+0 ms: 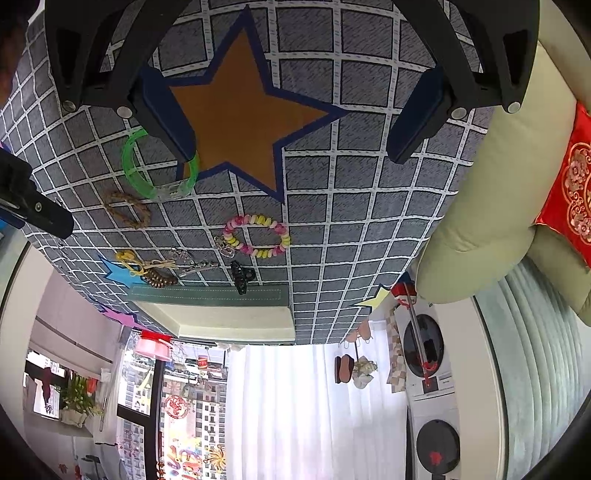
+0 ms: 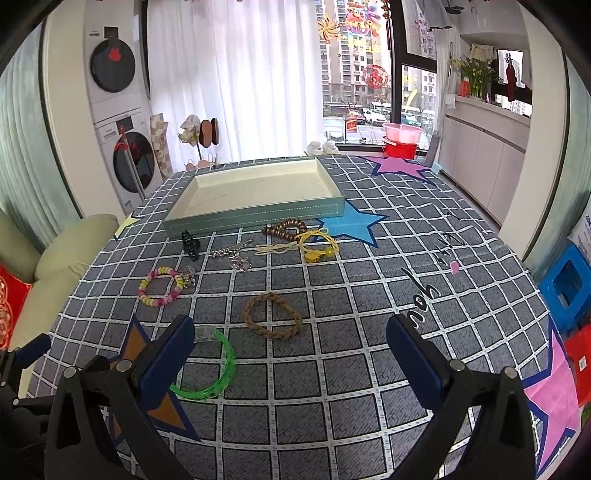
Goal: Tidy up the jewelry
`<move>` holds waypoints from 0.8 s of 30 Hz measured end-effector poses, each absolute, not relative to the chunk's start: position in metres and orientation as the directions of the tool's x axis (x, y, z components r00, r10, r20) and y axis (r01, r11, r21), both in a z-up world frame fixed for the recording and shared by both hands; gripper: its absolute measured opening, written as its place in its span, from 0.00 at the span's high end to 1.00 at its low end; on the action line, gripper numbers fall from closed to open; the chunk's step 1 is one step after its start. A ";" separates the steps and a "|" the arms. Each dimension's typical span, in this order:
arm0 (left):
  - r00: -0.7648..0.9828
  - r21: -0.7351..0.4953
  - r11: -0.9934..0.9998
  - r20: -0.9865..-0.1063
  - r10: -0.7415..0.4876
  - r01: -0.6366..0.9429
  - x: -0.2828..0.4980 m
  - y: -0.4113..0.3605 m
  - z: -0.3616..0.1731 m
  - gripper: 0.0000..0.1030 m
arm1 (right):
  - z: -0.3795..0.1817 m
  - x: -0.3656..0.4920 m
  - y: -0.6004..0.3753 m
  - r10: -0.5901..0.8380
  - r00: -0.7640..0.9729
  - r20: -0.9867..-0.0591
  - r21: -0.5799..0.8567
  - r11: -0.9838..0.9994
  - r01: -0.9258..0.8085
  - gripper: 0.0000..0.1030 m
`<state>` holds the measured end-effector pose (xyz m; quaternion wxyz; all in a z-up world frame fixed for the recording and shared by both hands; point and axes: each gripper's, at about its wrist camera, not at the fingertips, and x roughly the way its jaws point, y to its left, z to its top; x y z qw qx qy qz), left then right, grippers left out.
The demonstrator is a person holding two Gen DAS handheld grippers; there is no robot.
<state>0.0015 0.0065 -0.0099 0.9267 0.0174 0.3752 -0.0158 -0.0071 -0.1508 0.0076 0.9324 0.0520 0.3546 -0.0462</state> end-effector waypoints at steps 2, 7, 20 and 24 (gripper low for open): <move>0.717 0.025 0.999 -0.697 -0.011 0.040 0.003 0.007 -0.010 0.00 | 0.006 -0.006 -0.152 -0.049 0.740 -0.671 0.064 0.990 0.124 0.00; 0.707 -0.002 0.999 -0.707 -0.031 0.041 0.011 0.013 -0.011 0.00 | 0.003 0.000 -0.159 -0.055 0.726 -0.686 0.060 0.989 0.132 0.00; 0.631 -0.037 0.996 -0.772 -0.077 0.077 0.085 0.022 -0.012 0.00 | -0.020 0.048 -0.180 -0.047 0.600 -0.798 0.052 0.988 0.146 0.00; 0.624 -0.040 0.993 -0.775 -0.101 0.110 0.112 0.019 -0.014 0.00 | -0.033 0.063 -0.183 -0.037 0.558 -0.829 0.052 0.988 0.144 0.00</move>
